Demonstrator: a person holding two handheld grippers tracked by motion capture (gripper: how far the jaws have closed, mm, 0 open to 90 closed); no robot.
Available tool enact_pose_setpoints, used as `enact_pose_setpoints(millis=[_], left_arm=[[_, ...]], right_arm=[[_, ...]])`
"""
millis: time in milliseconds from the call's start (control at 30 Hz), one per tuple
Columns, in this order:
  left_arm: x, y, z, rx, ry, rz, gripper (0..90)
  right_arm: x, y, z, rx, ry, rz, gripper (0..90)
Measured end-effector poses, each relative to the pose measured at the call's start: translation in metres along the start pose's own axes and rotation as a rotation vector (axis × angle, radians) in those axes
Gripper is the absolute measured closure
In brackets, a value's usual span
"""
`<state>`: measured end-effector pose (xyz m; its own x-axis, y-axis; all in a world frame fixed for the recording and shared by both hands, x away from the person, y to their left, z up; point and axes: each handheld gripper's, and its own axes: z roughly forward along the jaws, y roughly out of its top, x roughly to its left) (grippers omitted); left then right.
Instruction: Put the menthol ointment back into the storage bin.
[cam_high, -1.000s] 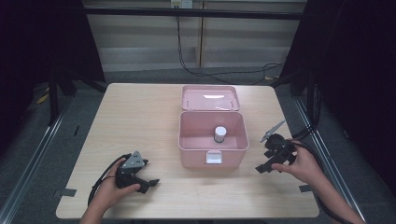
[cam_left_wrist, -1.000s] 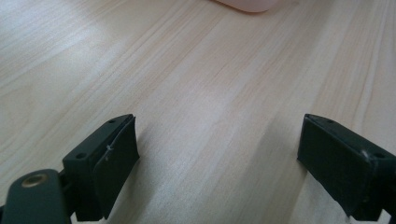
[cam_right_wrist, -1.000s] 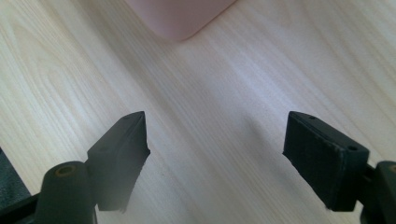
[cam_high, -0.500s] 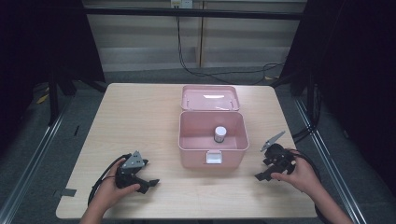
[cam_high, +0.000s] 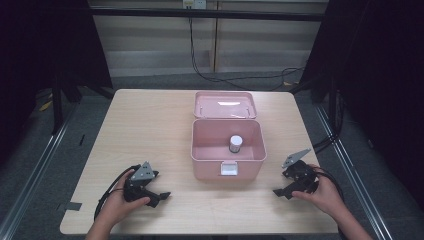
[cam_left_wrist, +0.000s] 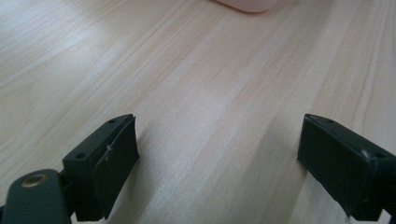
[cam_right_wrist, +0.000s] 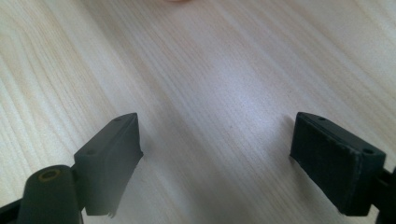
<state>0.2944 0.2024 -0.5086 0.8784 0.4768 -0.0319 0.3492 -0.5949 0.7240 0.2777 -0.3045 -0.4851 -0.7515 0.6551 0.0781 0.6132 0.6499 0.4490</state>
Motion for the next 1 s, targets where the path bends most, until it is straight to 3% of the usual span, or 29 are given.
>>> enact_pose_setpoints(millis=[433,700,867,1000], left_arm=[[0.000,0.000,0.000,0.001,0.004,0.003,11.7],[0.000,0.000,0.000,0.000,0.004,0.003,11.7],[0.000,0.000,0.000,-0.002,0.005,-0.001,11.7],[0.000,0.000,0.000,-0.002,0.007,0.000,11.7]], right_arm=[[0.005,-0.015,0.003,-0.123,-0.041,-0.022,12.2],[0.005,-0.027,0.005,-0.221,-0.041,-0.019,12.1],[0.005,-0.029,0.006,-0.244,-0.049,-0.014,11.2],[0.006,-0.036,0.009,-0.311,-0.060,0.003,10.9]])
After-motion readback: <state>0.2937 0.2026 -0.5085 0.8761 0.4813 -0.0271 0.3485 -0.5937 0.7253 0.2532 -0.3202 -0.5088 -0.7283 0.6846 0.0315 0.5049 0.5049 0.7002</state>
